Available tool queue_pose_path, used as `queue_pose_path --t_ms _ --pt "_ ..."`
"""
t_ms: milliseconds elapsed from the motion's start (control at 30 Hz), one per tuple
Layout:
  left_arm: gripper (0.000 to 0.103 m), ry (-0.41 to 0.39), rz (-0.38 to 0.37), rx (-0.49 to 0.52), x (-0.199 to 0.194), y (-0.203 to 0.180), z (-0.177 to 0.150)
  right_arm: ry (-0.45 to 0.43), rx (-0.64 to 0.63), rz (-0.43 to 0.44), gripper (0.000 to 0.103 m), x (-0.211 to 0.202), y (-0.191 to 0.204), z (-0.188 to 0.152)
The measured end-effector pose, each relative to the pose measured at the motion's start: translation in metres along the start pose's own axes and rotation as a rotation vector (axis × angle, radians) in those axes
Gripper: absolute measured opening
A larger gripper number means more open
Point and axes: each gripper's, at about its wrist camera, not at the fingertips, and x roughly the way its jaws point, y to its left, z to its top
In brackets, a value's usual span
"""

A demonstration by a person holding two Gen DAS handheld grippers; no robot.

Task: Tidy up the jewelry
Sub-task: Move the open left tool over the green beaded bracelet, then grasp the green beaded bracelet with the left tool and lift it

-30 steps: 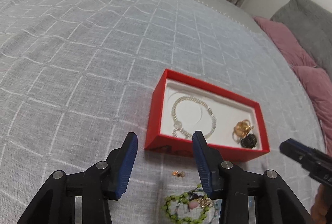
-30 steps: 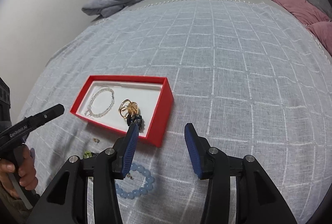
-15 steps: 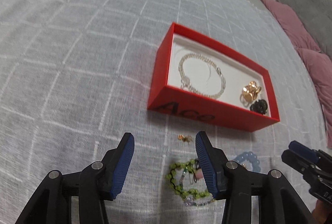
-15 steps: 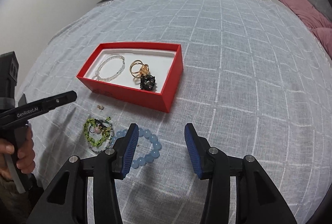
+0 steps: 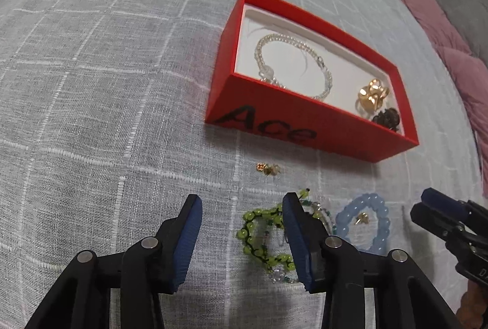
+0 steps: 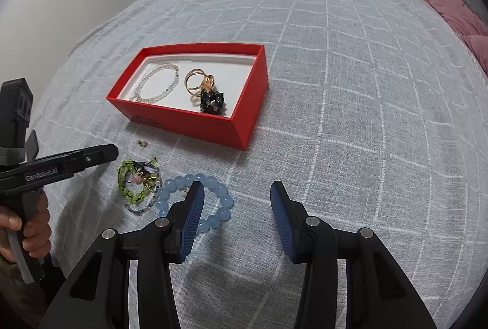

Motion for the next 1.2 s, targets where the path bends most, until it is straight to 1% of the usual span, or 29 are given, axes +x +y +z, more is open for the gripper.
queue_pose_path --t_ms 100,233,300,367,467,533,700,733,767,800,933,1200 --pt "0.042 0.001 0.004 0.028 0.002 -0.004 -0.003 0.022 -0.005 -0.001 0.047 0.005 0.002 -0.005" --pt "0.037 0.031 0.008 0.060 0.009 -0.009 -0.008 0.041 -0.020 -0.008 0.047 0.011 0.006 -0.007" --pt "0.036 0.030 0.022 0.081 0.011 -0.013 -0.011 0.045 -0.018 -0.012 0.047 0.012 0.005 -0.007" --pt "0.032 0.030 0.018 0.092 0.010 -0.014 -0.012 0.045 -0.013 -0.016 0.047 0.011 0.004 -0.007" --pt "0.030 0.037 0.018 0.096 0.012 -0.014 -0.013 0.041 -0.011 -0.011 0.047 0.010 0.004 -0.006" --pt "0.029 0.037 0.022 0.106 0.014 -0.015 -0.014 0.038 -0.018 -0.008 0.045 0.009 0.006 -0.006" --pt "0.028 0.021 0.066 0.185 0.020 -0.030 -0.019 0.038 -0.029 0.001 0.044 0.008 0.011 -0.006" --pt "0.021 0.012 0.086 0.202 0.021 -0.032 -0.020 0.039 -0.028 -0.002 0.044 0.008 0.011 -0.006" --pt "0.004 0.003 0.104 0.213 0.022 -0.036 -0.021 0.039 -0.027 -0.003 0.044 0.009 0.011 -0.006" --pt "0.003 -0.001 0.103 0.218 0.023 -0.039 -0.021 0.040 -0.026 -0.004 0.044 0.009 0.011 -0.006" --pt "0.003 -0.017 0.091 0.221 0.022 -0.044 -0.019 0.039 -0.027 -0.007 0.043 0.009 0.011 -0.006" --pt "0.003 -0.089 0.021 0.230 -0.003 -0.043 -0.011 0.033 -0.027 -0.014 0.043 0.007 0.010 -0.006"
